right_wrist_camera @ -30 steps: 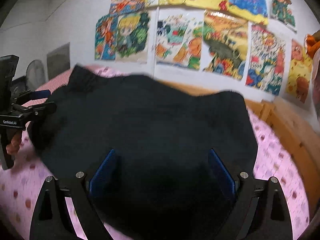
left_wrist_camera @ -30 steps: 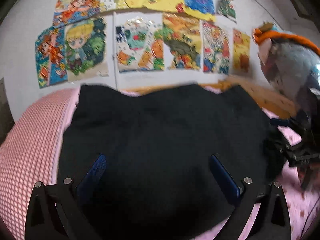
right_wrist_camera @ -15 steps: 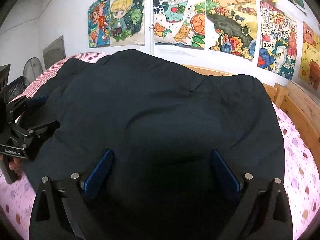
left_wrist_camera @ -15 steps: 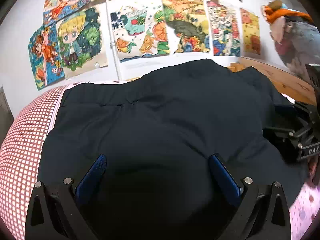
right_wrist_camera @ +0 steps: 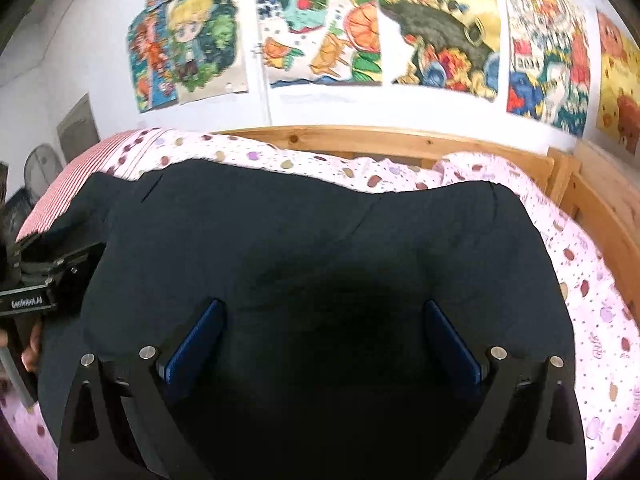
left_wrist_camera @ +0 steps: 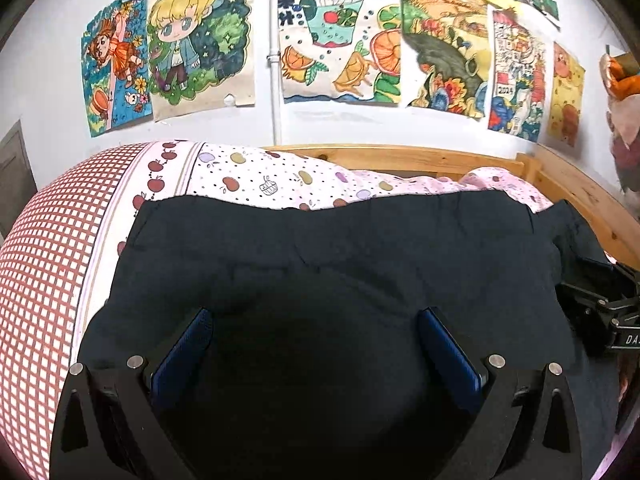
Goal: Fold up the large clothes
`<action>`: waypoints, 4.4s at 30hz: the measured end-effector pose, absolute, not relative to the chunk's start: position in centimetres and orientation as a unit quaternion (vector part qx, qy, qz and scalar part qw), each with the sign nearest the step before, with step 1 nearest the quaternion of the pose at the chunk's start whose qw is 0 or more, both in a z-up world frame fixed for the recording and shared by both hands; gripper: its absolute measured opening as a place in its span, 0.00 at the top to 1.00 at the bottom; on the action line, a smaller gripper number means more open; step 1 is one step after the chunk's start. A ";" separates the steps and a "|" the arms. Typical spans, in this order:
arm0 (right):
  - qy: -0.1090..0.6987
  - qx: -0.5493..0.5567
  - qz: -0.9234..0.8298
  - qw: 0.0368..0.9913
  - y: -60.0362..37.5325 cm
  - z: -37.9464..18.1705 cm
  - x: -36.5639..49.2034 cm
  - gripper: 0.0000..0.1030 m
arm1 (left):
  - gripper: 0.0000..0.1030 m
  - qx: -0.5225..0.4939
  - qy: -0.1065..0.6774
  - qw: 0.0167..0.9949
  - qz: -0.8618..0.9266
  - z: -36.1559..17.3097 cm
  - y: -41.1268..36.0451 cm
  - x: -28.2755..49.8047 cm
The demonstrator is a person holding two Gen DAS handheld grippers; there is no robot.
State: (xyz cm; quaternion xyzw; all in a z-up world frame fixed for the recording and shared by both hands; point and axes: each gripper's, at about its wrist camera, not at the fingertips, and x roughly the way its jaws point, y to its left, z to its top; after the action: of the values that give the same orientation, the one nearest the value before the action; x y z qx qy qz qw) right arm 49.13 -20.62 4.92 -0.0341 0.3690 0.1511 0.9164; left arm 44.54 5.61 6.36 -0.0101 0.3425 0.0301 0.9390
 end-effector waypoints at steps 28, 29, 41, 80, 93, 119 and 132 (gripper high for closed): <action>0.460 0.025 0.192 0.867 -20.5 -0.7 55.0 0.01 | 0.00 0.018 0.397 0.917 0.028 2.7 4.7 50.1; 0.457 0.026 0.192 0.868 -20.7 -0.7 54.7 0.01 | 0.00 0.018 0.395 0.918 0.028 2.7 4.7 50.0; 0.411 0.022 0.190 0.891 -21.4 -0.3 52.8 0.01 | 0.00 0.031 0.366 0.930 0.032 2.7 4.4 48.4; 0.440 0.107 0.115 0.884 -35.5 -1.5 49.7 0.01 | 0.00 -0.118 0.411 0.903 0.031 3.0 18.7 43.9; 0.412 0.143 0.147 0.888 -36.0 -3.6 49.5 0.01 | 0.00 -0.140 0.407 0.903 -0.014 0.8 18.5 44.3; 0.461 0.181 0.285 0.821 -34.3 -5.7 50.2 0.01 | 0.00 -0.156 0.458 0.864 -0.136 -1.1 17.0 46.5; 0.451 0.207 0.294 0.817 -34.5 -6.5 50.6 0.01 | 0.00 -0.151 0.451 0.870 -0.129 -1.5 16.6 46.3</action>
State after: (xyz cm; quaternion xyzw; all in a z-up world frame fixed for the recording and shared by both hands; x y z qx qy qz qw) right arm 50.59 -34.53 -6.51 0.2071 0.4507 0.2938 0.8171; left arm 46.28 16.56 -1.52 -0.1509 0.4513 -0.1292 0.8700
